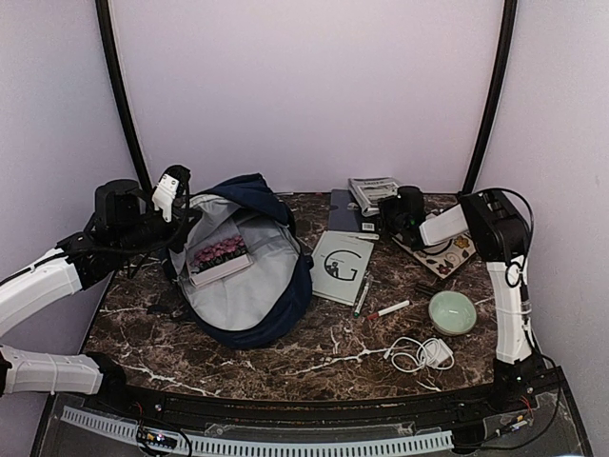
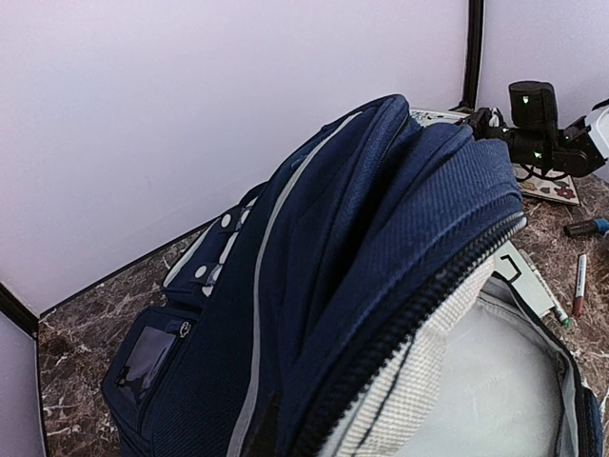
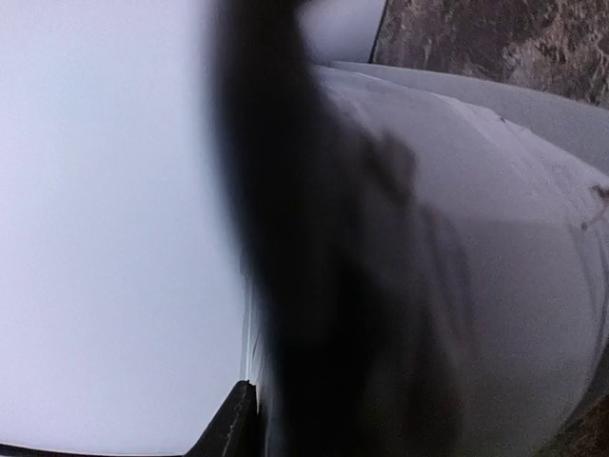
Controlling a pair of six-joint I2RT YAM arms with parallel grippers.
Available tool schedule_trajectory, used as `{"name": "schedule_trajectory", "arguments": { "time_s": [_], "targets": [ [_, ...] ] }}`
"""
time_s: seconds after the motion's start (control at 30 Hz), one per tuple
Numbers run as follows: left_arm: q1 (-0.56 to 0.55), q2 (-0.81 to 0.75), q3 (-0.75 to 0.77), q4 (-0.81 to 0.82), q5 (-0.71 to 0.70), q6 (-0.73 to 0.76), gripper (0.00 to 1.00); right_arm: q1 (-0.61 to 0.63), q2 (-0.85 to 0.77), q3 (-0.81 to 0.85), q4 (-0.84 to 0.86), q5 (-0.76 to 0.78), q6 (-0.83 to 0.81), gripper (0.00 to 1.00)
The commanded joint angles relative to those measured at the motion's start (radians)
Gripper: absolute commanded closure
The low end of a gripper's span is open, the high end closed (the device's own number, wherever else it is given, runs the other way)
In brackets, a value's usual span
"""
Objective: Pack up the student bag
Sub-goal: Pick up the book.
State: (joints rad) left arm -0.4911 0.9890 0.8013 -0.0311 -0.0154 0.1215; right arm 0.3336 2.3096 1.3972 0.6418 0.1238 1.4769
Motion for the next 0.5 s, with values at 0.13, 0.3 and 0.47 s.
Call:
{"name": "schedule_trajectory", "arguments": {
  "time_s": [0.13, 0.3, 0.47],
  "targets": [
    [0.008, -0.023, -0.003, 0.124, -0.004, 0.007, 1.0, -0.01, -0.242, -0.174, 0.121, 0.003, -0.171, 0.74],
    [0.007, -0.021, -0.006, 0.128, -0.015, 0.01, 1.0, -0.008, -0.367, -0.229, -0.019, -0.045, -0.238, 0.74],
    [0.008, -0.022, -0.011, 0.13, -0.037, 0.023, 1.0, 0.001, -0.51, -0.277, -0.156, -0.204, -0.333, 0.75]
  ]
}}
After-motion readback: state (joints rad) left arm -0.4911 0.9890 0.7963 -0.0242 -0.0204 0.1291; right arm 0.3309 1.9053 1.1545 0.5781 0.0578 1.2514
